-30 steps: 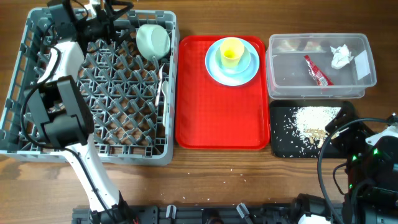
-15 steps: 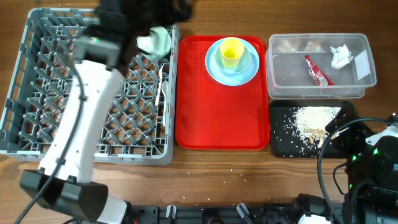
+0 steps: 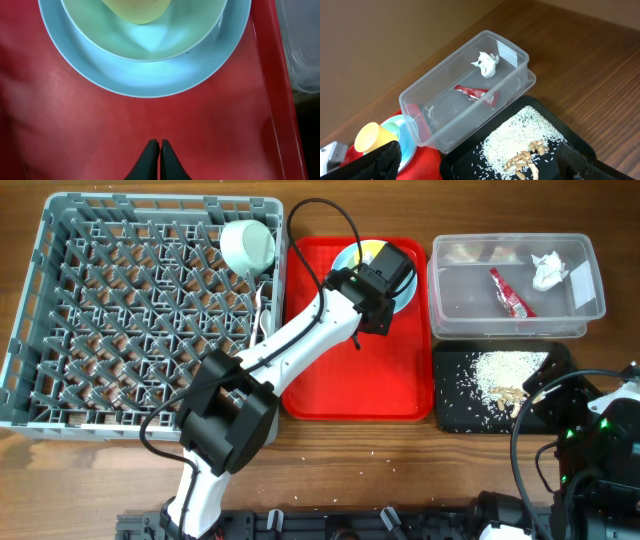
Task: Sort waste into correct bins and load items into the dishwasher rack
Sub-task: 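Move the left gripper back over the yellow cup on the red tray, then lower the left gripper and grasp the yellow cup's rim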
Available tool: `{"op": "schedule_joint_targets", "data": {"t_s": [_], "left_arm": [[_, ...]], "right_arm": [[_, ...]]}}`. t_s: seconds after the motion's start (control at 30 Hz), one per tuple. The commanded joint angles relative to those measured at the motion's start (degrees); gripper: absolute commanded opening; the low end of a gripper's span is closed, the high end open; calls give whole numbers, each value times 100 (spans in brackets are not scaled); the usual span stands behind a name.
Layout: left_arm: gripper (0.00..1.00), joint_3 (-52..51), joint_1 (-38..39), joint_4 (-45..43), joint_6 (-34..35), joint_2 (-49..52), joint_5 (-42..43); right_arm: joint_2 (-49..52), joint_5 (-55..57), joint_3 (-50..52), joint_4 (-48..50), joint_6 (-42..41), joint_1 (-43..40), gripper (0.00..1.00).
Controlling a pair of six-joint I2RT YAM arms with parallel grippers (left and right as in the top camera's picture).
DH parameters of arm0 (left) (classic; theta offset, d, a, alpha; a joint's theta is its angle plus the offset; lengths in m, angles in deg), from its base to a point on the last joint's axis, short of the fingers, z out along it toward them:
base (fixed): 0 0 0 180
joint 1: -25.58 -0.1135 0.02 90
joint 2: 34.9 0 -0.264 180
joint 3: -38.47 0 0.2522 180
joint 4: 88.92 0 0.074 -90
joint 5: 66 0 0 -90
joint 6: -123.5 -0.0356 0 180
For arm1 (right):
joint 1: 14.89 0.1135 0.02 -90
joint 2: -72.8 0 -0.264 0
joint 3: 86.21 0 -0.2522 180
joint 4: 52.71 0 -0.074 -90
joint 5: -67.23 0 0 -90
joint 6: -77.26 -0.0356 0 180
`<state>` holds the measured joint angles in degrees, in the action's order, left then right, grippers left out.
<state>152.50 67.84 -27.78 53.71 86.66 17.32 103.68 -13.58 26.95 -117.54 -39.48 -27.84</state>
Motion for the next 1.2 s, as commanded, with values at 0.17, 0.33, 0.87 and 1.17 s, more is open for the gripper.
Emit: {"op": "schedule_joint_targets", "data": {"t_s": [0.17,0.33,0.87,1.17], "left_arm": [[4,-1141,-212,-1620,125,55,-177],[4,-1329,-328,-2173,275,66,-181],[4,-1327,-404,-2146,422,304,-240],[4,-1327,-402,-214,424,-748,-240]], "right_arm": [[-24,-26,-48,17,-35,-15,100],[-24,-26,-48,17,-33,-15,100],[-24,-26,-48,17,-35,-15,100],[-24,-26,-48,17,-35,-15,100]]}}
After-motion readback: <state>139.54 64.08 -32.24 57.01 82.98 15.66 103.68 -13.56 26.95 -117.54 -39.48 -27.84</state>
